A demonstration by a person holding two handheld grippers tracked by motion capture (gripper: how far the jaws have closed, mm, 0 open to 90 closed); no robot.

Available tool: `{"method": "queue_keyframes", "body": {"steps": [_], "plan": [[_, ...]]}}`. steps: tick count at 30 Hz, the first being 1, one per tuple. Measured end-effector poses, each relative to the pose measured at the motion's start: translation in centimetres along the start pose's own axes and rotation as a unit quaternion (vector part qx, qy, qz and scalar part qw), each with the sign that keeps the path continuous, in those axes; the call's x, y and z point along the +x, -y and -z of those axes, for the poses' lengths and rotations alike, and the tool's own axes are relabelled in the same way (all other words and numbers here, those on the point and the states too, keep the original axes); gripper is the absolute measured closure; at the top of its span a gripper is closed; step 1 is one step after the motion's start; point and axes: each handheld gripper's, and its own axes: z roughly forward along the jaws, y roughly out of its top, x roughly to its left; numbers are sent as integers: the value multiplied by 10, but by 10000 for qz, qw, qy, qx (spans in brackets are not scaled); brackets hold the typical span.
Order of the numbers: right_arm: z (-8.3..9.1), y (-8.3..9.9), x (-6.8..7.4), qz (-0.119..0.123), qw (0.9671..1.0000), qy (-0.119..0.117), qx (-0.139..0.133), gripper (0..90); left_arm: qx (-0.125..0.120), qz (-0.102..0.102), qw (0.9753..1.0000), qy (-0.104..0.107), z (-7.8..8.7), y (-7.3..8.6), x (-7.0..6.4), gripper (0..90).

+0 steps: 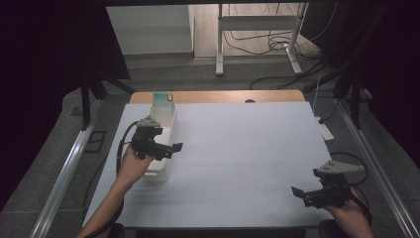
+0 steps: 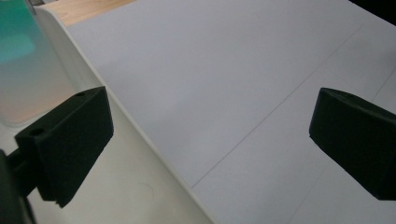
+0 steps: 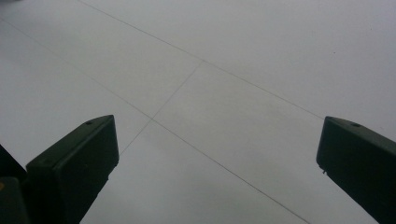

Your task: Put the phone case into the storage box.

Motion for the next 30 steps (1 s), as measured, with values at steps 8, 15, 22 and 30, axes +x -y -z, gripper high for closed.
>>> {"method": "queue_keyframes", "body": {"steps": [8,15,22,30], "plan": [[0,0,1,28,10000,-2,8,0,-67,-57,10000,-6,10,14,-11,6],[0,0,1,27,10000,0,12,0,-125,-98,9999,36,18,22,-17,6],[-1,0,1,29,10000,2,22,0,-186,-113,9998,45,26,30,-24,6],[-1,0,1,57,10000,0,42,0,-195,-113,9997,28,33,41,-30,7]]}}
